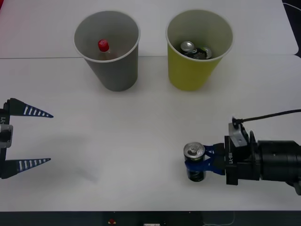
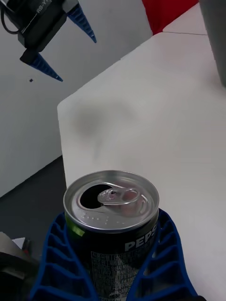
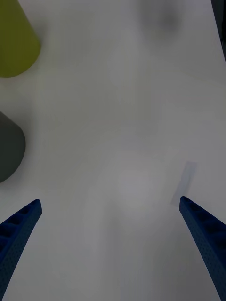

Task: Put the can into the green bin and the plastic bottle into the gray bin

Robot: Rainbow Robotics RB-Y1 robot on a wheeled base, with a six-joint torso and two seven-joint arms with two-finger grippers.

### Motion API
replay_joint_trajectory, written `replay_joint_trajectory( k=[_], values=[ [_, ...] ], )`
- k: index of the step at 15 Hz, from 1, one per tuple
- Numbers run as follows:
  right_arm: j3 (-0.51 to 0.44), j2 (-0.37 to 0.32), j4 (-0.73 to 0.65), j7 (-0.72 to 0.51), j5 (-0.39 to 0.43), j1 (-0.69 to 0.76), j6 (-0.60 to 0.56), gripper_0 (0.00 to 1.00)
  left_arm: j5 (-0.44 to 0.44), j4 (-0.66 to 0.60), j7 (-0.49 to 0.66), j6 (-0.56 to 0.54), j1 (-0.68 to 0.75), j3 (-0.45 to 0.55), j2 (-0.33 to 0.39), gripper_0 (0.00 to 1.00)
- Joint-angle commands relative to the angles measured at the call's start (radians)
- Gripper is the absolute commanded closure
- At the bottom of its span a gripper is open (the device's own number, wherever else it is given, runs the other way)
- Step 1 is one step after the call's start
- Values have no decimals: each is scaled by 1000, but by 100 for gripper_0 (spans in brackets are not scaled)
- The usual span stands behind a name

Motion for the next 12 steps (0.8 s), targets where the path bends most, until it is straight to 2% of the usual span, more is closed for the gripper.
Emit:
replay_joint_trajectory(
  k=[1, 2, 4, 7, 8, 10, 12],
  values=[
    [-59, -91, -130, -243, 12, 25, 59, 100, 0, 0, 0, 0, 0, 0, 0, 0],
    [-88, -110, -164, -327, 32, 31, 60, 100, 0, 0, 0, 0, 0, 0, 0, 0],
    [-210, -154, -267, -597, 123, 59, 56, 100, 0, 0, 0, 0, 0, 0, 0, 0],
    [-389, -153, -348, -947, 247, 67, -39, 100, 0, 0, 0, 0, 0, 0, 0, 0],
    [-441, -151, -359, -1033, 265, 61, -73, 100, 0, 0, 0, 0, 0, 0, 0, 0],
    [-506, -151, -354, -1131, 265, 33, -110, 100, 0, 0, 0, 0, 0, 0, 0, 0],
    [-541, -153, -296, -1146, 227, -36, -137, 100, 0, 0, 0, 0, 0, 0, 0, 0]
  ],
)
